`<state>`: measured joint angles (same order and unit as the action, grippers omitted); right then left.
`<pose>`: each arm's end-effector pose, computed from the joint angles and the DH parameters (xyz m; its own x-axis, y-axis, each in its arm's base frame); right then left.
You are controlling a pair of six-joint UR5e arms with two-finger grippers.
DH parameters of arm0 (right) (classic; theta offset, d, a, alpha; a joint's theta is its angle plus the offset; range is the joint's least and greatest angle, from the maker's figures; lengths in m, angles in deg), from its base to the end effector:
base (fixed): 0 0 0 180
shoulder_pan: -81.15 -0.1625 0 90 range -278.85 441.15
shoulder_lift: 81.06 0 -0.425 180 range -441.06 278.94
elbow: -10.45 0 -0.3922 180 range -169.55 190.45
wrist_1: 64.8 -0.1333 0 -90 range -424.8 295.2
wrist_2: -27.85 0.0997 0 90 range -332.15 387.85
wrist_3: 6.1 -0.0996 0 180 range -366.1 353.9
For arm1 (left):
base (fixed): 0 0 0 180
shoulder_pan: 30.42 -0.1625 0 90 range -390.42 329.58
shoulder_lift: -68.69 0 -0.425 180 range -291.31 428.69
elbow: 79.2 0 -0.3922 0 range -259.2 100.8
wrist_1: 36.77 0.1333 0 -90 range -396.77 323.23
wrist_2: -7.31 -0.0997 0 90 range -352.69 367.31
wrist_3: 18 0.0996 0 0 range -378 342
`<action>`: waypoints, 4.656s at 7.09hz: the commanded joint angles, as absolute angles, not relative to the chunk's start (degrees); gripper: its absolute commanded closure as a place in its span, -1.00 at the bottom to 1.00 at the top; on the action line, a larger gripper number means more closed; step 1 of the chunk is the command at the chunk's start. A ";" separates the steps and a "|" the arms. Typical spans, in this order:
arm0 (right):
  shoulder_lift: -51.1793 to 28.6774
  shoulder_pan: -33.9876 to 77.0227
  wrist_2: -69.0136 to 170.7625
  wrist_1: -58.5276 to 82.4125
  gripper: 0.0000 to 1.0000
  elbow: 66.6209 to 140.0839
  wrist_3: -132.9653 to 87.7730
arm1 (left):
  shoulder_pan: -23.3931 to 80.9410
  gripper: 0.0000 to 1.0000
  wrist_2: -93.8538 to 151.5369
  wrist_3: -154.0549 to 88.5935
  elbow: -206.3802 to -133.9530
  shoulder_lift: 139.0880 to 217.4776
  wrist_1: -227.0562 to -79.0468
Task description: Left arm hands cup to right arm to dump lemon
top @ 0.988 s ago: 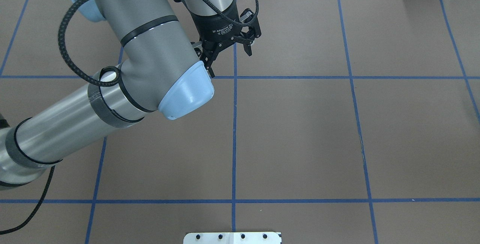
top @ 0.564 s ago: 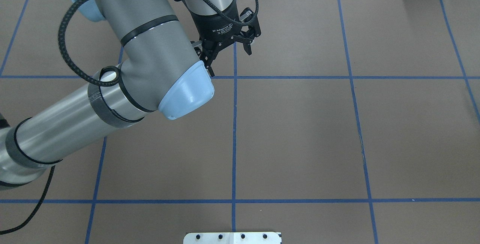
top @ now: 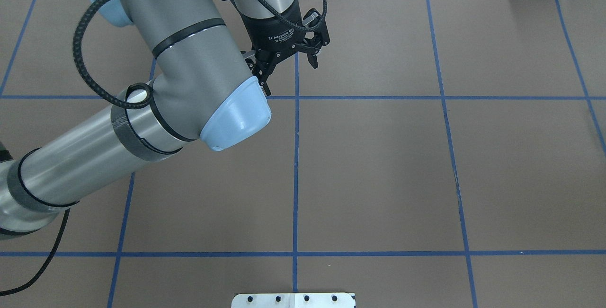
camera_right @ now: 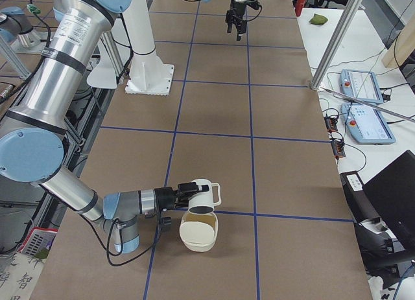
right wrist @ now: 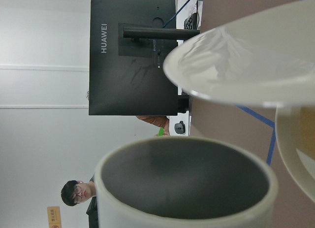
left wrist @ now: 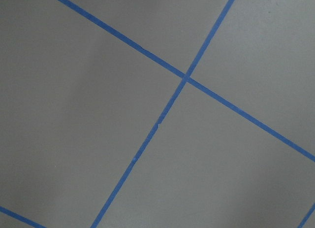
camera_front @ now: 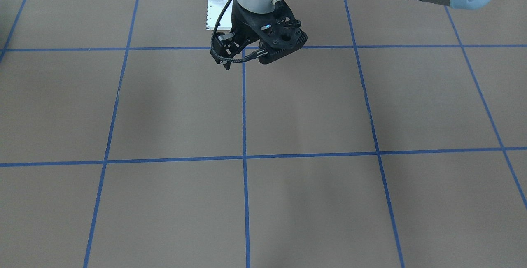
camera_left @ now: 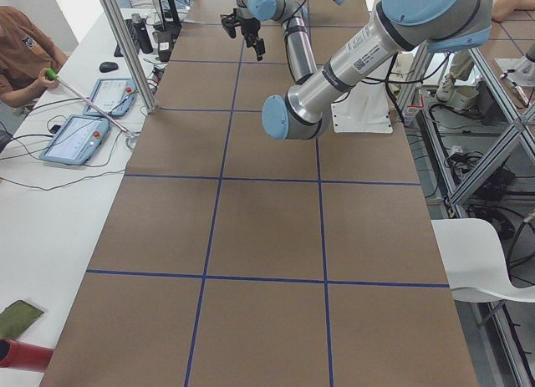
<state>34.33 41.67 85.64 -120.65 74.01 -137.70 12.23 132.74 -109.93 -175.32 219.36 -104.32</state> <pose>0.0126 -0.2311 0.7494 -0.6701 0.1758 0.7211 -0.6733 0.2651 -0.6902 0.4292 -0.4981 -0.0014 0.5172 -0.5137 -0.6846 0.2716 0.8570 -0.4379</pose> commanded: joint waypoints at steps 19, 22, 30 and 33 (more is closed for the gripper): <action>33.29 40.90 85.33 -136.34 0.01 67.05 -166.75 | 13.35 -1.00 129.12 -109.23 -176.05 221.44 -100.23; 32.24 40.72 85.24 -136.88 0.01 67.22 -167.99 | 13.43 -1.00 129.04 -109.23 -176.05 221.44 -100.14; 33.02 40.72 86.21 -128.19 0.01 69.59 -142.03 | 14.14 -1.00 129.04 -107.91 -176.14 221.00 -100.14; 32.94 40.81 86.91 -126.59 0.00 70.30 -125.59 | 14.14 -1.00 129.21 -105.81 -175.97 220.13 -100.05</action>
